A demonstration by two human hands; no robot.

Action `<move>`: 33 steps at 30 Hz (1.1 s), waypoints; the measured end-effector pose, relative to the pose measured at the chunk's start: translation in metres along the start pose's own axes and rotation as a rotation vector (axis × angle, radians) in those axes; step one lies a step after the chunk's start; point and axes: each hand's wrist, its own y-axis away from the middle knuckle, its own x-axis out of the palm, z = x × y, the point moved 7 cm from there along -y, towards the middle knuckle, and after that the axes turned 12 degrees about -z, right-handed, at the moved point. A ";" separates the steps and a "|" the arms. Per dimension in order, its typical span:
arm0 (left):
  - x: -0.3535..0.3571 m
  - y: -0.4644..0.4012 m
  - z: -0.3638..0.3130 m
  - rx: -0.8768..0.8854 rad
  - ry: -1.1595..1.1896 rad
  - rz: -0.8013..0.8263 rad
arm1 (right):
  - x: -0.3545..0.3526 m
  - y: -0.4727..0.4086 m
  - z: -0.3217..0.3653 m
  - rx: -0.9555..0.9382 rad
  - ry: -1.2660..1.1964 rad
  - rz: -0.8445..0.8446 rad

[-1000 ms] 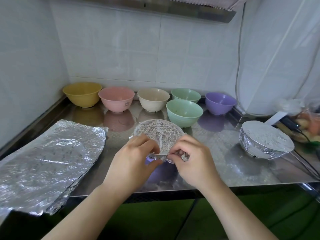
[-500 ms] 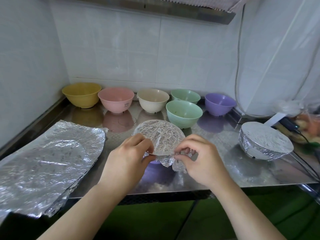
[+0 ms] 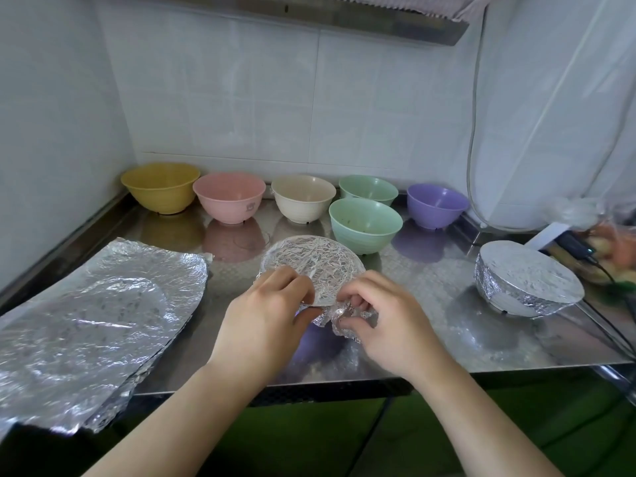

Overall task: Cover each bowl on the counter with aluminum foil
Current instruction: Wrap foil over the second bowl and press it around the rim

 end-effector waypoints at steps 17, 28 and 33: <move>0.002 -0.005 0.006 -0.025 0.101 0.037 | 0.013 0.007 0.006 -0.050 0.185 -0.037; 0.001 -0.005 0.005 -0.006 0.107 0.075 | 0.017 0.003 0.015 -0.115 0.301 -0.128; 0.003 -0.006 0.000 0.000 0.052 0.068 | 0.017 0.003 0.015 -0.094 0.298 -0.108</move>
